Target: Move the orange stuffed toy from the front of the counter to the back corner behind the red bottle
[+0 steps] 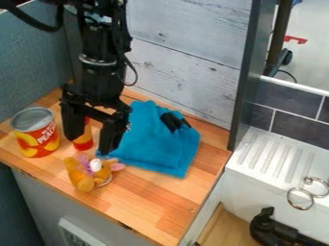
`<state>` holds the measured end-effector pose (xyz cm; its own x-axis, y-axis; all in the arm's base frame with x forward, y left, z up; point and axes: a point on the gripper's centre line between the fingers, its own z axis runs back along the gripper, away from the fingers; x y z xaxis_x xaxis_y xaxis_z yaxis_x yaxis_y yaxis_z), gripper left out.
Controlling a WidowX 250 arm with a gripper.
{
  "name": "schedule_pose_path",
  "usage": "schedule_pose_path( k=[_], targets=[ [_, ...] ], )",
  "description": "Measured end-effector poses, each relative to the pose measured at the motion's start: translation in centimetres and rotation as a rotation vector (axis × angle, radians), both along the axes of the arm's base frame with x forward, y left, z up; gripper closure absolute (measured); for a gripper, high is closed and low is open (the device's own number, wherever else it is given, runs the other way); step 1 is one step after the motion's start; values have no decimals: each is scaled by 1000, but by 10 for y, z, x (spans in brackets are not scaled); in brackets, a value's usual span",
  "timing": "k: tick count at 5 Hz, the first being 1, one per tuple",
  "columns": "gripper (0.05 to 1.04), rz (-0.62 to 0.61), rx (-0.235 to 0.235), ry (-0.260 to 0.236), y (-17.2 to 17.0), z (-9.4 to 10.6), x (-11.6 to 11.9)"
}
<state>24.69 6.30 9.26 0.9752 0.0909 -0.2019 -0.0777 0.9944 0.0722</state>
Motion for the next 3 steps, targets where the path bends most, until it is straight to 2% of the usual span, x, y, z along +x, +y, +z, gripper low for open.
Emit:
schedule_pose_path(
  k=[1,2,3],
  targets=[
    [83,1,-7,25,0,-7,-2],
    [83,-46,-19,8,7,-9,0],
    [83,-19,7,-25,24,-10,-7]
  ],
)
